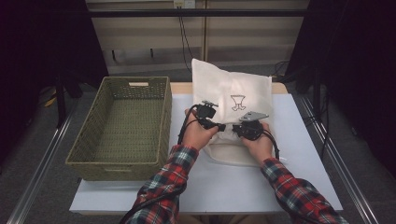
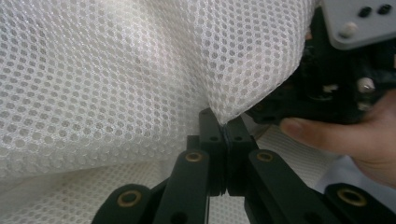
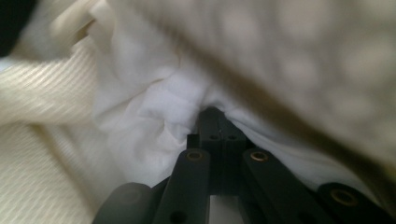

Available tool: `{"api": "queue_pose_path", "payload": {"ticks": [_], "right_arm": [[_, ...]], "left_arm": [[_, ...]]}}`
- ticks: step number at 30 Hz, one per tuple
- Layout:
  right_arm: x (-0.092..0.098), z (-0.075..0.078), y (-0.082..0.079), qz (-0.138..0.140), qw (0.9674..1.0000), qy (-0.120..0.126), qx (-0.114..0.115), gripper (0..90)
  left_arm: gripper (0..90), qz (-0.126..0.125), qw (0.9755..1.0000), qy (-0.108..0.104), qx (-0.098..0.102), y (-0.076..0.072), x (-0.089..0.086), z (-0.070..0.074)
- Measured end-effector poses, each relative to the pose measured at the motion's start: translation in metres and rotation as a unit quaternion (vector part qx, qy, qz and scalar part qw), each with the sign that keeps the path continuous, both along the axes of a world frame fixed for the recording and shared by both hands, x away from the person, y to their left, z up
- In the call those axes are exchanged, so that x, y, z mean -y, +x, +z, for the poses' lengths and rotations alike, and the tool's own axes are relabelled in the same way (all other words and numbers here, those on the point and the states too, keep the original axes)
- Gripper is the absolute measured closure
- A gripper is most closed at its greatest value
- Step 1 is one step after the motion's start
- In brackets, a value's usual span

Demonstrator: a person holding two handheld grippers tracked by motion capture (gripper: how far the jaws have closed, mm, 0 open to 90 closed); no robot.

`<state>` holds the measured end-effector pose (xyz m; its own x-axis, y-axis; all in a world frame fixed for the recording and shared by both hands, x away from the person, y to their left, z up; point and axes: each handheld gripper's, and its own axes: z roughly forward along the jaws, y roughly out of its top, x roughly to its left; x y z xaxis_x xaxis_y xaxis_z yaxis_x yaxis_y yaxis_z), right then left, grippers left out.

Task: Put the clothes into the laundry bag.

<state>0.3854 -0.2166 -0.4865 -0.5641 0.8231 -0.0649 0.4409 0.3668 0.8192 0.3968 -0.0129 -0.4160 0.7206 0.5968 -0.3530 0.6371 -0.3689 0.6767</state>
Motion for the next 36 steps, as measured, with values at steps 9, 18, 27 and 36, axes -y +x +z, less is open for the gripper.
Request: {"api": "queue_pose_path", "payload": {"ticks": [9, 18, 27, 36], "right_arm": [[-0.002, 0.002, 0.020, -0.065, 0.9965, 0.011, 0.051, 90.0], [0.000, 0.006, 0.023, -0.064, 0.9972, 0.027, 0.030, 90.0], [0.006, 0.019, -0.003, -0.039, 0.9985, 0.040, -0.004, 89.1], [0.016, 0.027, -0.023, -0.029, 0.9971, 0.065, -0.027, 82.4]], "left_arm": [[89.2, -0.017, 0.9998, -0.012, -0.005, -0.002, 0.001, 0.002], [89.1, -0.018, 0.9998, -0.010, 0.004, -0.002, 0.002, 0.000], [86.9, 0.000, 0.9992, 0.018, 0.034, -0.003, 0.003, 0.000], [84.6, 0.011, 0.9983, 0.030, 0.048, -0.008, -0.001, 0.003]]}}
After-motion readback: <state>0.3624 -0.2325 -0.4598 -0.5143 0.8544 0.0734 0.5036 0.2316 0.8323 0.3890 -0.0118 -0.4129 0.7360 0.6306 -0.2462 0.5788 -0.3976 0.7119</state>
